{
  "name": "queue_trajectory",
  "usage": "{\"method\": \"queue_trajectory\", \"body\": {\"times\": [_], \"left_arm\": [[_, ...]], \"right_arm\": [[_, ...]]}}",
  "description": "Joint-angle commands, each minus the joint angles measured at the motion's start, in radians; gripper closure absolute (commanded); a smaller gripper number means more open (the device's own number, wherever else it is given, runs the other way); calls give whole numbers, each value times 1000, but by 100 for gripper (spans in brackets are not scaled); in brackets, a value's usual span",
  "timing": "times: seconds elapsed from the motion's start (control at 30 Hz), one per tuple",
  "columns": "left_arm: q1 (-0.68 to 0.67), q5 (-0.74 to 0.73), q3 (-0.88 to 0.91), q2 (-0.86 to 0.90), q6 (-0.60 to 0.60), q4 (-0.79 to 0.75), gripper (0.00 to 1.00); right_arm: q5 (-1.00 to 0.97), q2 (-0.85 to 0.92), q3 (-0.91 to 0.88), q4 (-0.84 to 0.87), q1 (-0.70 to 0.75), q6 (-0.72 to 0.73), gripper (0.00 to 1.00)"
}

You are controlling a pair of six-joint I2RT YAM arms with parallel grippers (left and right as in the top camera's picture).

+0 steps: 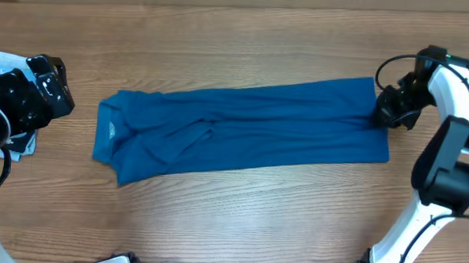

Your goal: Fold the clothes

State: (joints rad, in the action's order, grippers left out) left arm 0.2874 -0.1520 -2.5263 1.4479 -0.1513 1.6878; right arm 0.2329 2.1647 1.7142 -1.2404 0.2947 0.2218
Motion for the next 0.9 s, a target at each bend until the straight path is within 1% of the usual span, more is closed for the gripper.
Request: {"method": "queue_trajectory", "body": {"times": [0.0, 0.07, 0.13, 0.2, 0.27, 0.3, 0.33, 0.4, 0.43, 0.53, 0.6, 0.63, 0.7, 0.77, 0.87], "left_arm": [[-9, 10, -2, 0, -6, 2, 0], [-9, 10, -2, 0, -6, 2, 0], [-9, 10, -2, 0, -6, 2, 0], [-9, 10, -2, 0, -6, 2, 0], [-9, 10, -2, 0, -6, 2, 0], [-9, 10, -2, 0, -6, 2, 0], [-9, 10, -2, 0, -6, 2, 0], [-9, 10, -2, 0, -6, 2, 0], [-9, 10, -2, 0, -6, 2, 0], [-9, 10, -2, 0, -6, 2, 0], [-9, 10, -2, 0, -6, 2, 0], [-9, 10, -2, 0, -6, 2, 0], [-9, 10, -2, 0, -6, 2, 0], [-9, 10, -2, 0, -6, 2, 0], [-9, 10, -2, 0, -6, 2, 0]], "right_arm": [[105, -126, 2, 3, 63, -77, 77], [187, -133, 2, -9, 117, -109, 61], [205, -123, -1, -19, 154, -143, 50], [215, -109, -15, -18, 182, -177, 33], [217, -93, -39, -7, 196, -198, 27], [219, -83, -63, 11, 200, -200, 23], [238, -76, -91, 31, 203, -225, 21], [336, -69, -167, 72, 205, -283, 16], [343, -69, -209, 109, 205, -281, 14], [372, -69, -315, 208, 205, -262, 11], [373, -69, -375, 284, 205, -217, 10], [386, -69, -393, 311, 205, -209, 10], [473, -69, -443, 388, 205, -196, 10], [527, -69, -486, 462, 204, -158, 10], [539, -69, -521, 544, 204, -112, 10]]}}
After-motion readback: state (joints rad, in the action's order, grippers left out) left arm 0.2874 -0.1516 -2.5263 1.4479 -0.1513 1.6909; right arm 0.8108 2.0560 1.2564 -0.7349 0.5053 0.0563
